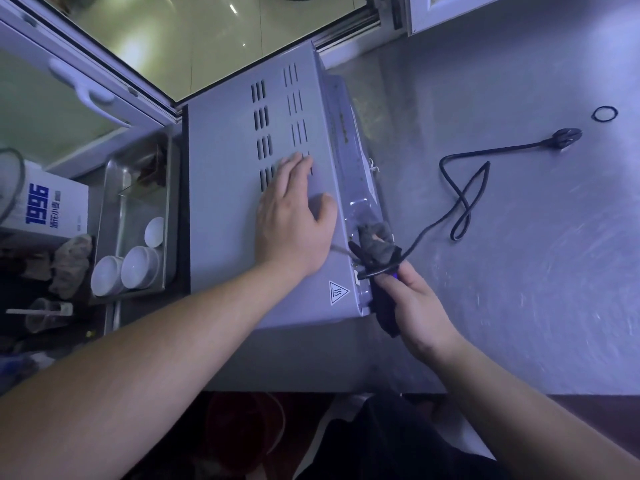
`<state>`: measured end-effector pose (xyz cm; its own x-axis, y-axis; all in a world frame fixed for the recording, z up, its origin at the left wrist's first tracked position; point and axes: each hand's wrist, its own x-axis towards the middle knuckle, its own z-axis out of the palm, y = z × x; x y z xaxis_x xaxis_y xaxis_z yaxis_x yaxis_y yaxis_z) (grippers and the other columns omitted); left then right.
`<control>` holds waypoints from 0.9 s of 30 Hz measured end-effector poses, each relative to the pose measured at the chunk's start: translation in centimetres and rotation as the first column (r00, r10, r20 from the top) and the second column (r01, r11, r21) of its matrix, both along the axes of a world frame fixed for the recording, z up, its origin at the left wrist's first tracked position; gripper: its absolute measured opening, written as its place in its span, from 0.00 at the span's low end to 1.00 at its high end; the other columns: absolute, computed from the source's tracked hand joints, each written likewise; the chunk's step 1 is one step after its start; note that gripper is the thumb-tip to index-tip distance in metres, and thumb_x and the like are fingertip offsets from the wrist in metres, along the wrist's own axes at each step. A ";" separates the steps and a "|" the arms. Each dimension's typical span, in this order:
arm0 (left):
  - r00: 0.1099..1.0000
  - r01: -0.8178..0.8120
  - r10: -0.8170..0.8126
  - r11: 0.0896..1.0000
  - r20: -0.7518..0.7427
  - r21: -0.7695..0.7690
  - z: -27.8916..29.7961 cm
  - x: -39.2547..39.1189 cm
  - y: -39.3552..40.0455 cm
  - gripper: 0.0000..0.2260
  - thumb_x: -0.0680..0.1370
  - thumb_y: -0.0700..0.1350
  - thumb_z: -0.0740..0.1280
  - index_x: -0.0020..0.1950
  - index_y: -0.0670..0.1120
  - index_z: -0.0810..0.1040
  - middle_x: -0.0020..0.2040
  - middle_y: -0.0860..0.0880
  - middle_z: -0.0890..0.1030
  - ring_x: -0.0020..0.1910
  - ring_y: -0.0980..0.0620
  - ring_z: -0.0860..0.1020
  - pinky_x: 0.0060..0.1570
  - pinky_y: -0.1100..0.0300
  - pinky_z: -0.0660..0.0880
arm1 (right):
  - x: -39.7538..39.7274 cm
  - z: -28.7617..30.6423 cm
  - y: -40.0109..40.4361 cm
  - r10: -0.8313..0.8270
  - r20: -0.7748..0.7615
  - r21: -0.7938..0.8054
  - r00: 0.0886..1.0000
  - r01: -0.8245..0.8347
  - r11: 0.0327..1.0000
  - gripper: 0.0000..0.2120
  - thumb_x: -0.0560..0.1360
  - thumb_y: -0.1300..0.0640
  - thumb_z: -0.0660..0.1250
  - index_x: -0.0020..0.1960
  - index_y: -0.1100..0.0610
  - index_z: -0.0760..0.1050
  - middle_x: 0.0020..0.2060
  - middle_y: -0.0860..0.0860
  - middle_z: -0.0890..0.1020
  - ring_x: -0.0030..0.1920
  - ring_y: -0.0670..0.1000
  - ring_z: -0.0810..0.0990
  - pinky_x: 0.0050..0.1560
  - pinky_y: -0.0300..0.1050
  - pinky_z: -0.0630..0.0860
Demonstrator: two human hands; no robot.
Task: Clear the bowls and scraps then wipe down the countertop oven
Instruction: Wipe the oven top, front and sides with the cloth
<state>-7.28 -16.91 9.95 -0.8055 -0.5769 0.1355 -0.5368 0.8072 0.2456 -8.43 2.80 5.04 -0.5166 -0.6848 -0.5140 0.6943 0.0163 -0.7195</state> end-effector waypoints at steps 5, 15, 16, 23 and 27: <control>1.000 0.001 -0.001 1.000 0.000 -0.008 -0.1 0.0 0.0 0.27 0.78 0.53 0.56 0.76 0.47 0.68 0.77 0.51 0.67 0.78 0.52 0.63 0.75 0.50 0.62 | 2.5 -1.2 2.8 0.055 0.020 -0.054 0.998 -0.054 0.997 0.16 0.85 0.62 0.58 0.64 0.47 0.78 0.32 0.41 0.77 0.32 0.42 0.72 0.32 0.32 0.68; 1.000 0.004 -0.004 1.000 -0.004 -0.002 0.0 0.1 0.1 0.26 0.78 0.52 0.57 0.76 0.46 0.69 0.77 0.51 0.67 0.77 0.53 0.63 0.75 0.52 0.62 | 0.0 -4.8 -0.6 0.053 -0.013 0.298 0.999 -0.047 0.953 0.09 0.82 0.47 0.62 0.56 0.38 0.79 0.37 0.47 0.84 0.39 0.53 0.80 0.44 0.49 0.79; 1.000 0.005 -0.005 1.000 -0.005 -0.003 0.1 0.1 0.0 0.26 0.78 0.52 0.57 0.76 0.46 0.69 0.77 0.51 0.67 0.77 0.53 0.63 0.75 0.52 0.62 | 0.2 -5.1 -0.2 0.065 -0.017 0.309 0.998 -0.056 0.949 0.09 0.82 0.47 0.62 0.56 0.38 0.80 0.40 0.47 0.85 0.41 0.53 0.81 0.49 0.51 0.79; 1.000 0.002 -0.002 1.000 -0.002 0.003 0.1 0.1 0.1 0.27 0.77 0.53 0.56 0.75 0.47 0.69 0.77 0.52 0.67 0.77 0.54 0.63 0.74 0.56 0.60 | 0.3 -4.2 3.1 0.204 -0.058 0.367 0.977 -0.169 0.915 0.09 0.83 0.57 0.63 0.55 0.49 0.81 0.45 0.55 0.86 0.40 0.51 0.80 0.42 0.44 0.77; 1.000 0.002 -0.002 1.000 -0.003 0.004 0.2 0.1 0.0 0.26 0.78 0.53 0.57 0.75 0.47 0.69 0.77 0.52 0.67 0.77 0.54 0.64 0.74 0.55 0.61 | -1.3 -1.1 5.9 0.431 -0.167 0.373 0.887 -0.348 0.860 0.07 0.82 0.60 0.65 0.52 0.52 0.81 0.40 0.50 0.84 0.39 0.47 0.78 0.43 0.41 0.75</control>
